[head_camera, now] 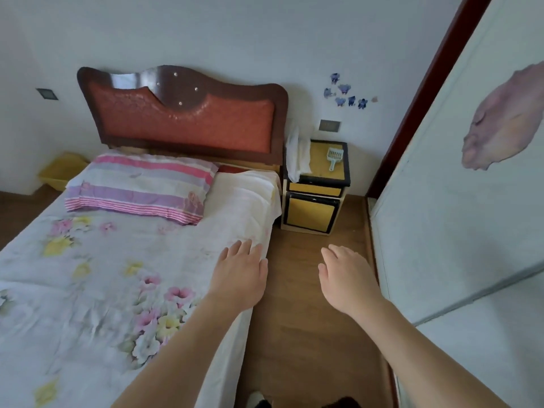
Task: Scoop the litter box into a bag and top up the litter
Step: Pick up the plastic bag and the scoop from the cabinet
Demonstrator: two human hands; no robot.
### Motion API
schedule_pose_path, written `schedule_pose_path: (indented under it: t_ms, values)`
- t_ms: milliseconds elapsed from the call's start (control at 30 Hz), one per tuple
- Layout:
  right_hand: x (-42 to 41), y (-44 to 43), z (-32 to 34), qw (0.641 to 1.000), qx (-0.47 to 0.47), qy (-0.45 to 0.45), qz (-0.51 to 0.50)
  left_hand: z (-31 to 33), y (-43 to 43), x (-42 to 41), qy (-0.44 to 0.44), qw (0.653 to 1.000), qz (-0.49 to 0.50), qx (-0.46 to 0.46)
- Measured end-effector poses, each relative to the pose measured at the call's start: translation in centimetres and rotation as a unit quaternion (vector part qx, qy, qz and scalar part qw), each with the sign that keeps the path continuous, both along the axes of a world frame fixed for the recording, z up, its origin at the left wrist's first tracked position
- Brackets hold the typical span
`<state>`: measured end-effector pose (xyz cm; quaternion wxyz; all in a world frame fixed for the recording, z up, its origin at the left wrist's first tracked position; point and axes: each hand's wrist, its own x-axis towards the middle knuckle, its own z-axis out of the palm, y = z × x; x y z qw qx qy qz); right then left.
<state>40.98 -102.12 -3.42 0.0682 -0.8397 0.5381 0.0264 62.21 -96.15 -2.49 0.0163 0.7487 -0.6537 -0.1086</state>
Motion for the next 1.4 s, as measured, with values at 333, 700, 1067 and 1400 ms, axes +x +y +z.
schedule_pose_path:
  t_ms: [333,700,1067,1400]
  values:
    - [-0.4,-15.2,-1.7,0.998,0.011,-0.024,-0.055,-0.9,-17.8,0.2,-0.012,0.999,-0.044,0.018]
    - [-2.6,-37.1,-3.0,0.998,0.011,-0.056,-0.040,-1.9,-38.0,-2.4,0.004,0.999,-0.017,0.030]
    - [3.4,-54.5,-5.5,0.998,0.020,-0.043,-0.030,-5.5,-56.3,3.6,0.046,0.999,-0.019,0.014]
    - [5.1,-67.3,-9.7,0.992,0.057,-0.051,-0.103,-9.5,-71.7,6.8,0.048,0.995,-0.057,0.063]
